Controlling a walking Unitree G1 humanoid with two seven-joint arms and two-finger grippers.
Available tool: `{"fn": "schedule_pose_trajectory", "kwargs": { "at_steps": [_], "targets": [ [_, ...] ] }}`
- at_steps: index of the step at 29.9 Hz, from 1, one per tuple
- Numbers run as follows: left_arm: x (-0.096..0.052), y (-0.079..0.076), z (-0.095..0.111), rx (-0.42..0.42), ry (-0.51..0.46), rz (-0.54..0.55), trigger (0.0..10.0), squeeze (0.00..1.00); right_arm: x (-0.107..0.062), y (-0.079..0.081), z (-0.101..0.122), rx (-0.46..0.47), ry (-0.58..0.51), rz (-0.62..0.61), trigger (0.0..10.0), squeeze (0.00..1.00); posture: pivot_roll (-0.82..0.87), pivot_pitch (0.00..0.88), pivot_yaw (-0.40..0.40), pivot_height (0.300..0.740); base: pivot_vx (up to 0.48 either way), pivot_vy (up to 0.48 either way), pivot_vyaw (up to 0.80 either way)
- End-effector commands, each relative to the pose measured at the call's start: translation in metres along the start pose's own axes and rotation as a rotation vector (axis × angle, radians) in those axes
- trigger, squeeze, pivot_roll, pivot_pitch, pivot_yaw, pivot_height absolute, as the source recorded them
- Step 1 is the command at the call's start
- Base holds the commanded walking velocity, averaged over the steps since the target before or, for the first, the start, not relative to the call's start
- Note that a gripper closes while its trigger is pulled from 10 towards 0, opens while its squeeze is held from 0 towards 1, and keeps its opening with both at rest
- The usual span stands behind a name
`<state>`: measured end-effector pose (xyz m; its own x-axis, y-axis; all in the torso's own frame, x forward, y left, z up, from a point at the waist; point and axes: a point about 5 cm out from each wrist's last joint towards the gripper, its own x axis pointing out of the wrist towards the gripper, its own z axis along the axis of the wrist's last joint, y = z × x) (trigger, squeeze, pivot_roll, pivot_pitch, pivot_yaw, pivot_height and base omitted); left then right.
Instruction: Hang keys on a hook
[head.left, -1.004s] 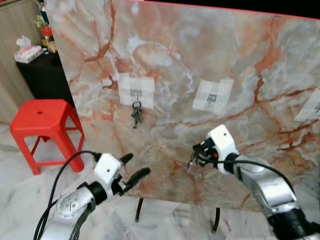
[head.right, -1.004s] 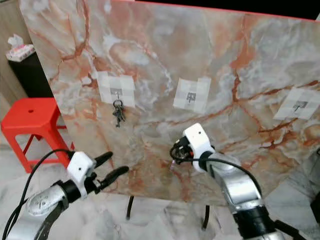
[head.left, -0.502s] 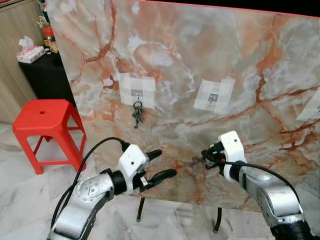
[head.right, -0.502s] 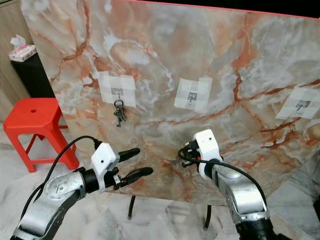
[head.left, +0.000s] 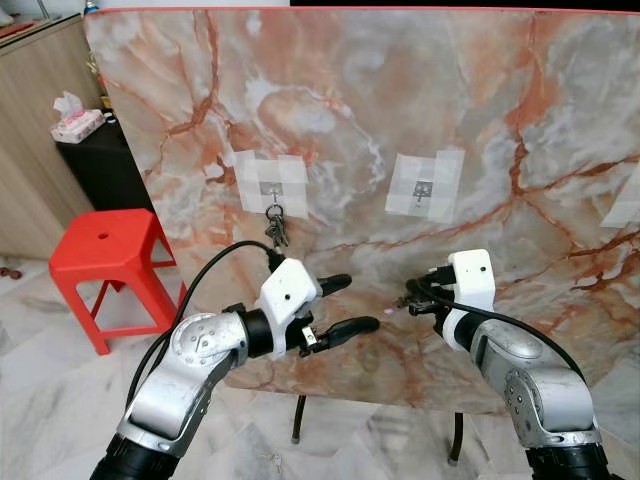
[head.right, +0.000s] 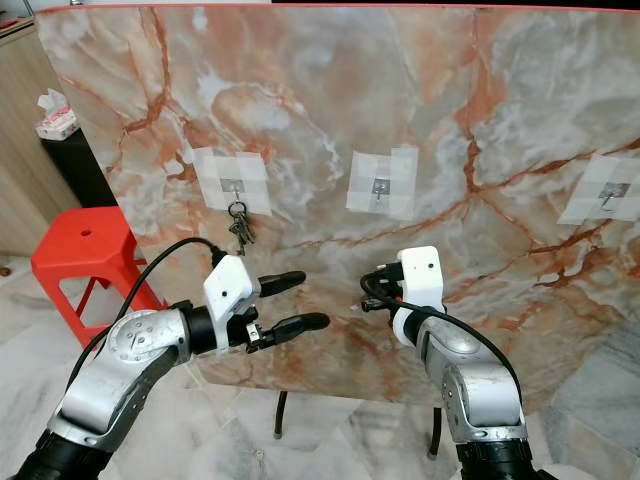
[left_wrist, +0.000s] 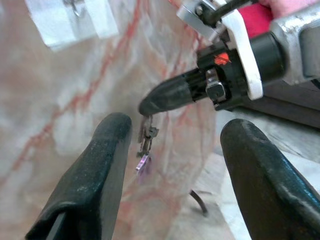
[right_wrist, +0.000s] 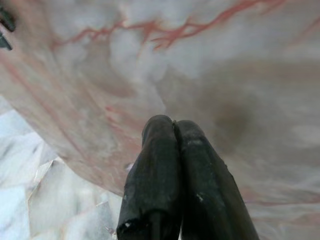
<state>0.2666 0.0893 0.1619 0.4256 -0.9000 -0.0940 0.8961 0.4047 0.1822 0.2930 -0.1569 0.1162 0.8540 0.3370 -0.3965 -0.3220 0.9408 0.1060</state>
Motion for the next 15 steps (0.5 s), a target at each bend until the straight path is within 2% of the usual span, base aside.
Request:
{"fn": "schedule_pose_trajectory", "kwargs": {
  "at_steps": [1, 2, 3, 7, 15],
  "targets": [
    [0.011, -0.008, 0.002, -0.024, -0.005, -0.097, 10.0, 0.00, -0.008, 0.003, 0.016, -0.088, -0.030, 0.068, 10.0, 0.00, -0.02, 0.000, 0.001, 0.740, 0.000, 0.000, 0.00],
    [0.011, -0.008, 0.002, -0.024, -0.005, -0.097, 10.0, 0.00, -0.008, 0.003, 0.016, -0.088, -0.030, 0.068, 10.0, 0.00, -0.02, 0.000, 0.001, 0.740, 0.000, 0.000, 0.00],
    [0.017, -0.012, 0.004, -0.037, -0.015, -0.136, 10.0, 0.00, -0.014, -0.002, 0.017, -0.154, -0.007, 0.084, 10.0, 0.00, -0.03, 0.000, 0.000, 0.740, 0.000, 0.000, 0.00],
    [0.022, -0.014, 0.005, -0.035, -0.015, -0.166, 10.0, 0.00, -0.019, -0.005, 0.022, -0.189, -0.008, 0.096, 10.0, 0.00, -0.03, 0.000, -0.002, 0.740, 0.000, 0.000, 0.00],
    [0.025, -0.017, 0.012, -0.073, -0.041, -0.207, 10.0, 0.00, -0.026, 0.018, 0.033, -0.290, -0.018, 0.291, 10.0, 0.00, -0.03, 0.000, -0.007, 0.740, 0.000, 0.000, 0.00]
  ]
}}
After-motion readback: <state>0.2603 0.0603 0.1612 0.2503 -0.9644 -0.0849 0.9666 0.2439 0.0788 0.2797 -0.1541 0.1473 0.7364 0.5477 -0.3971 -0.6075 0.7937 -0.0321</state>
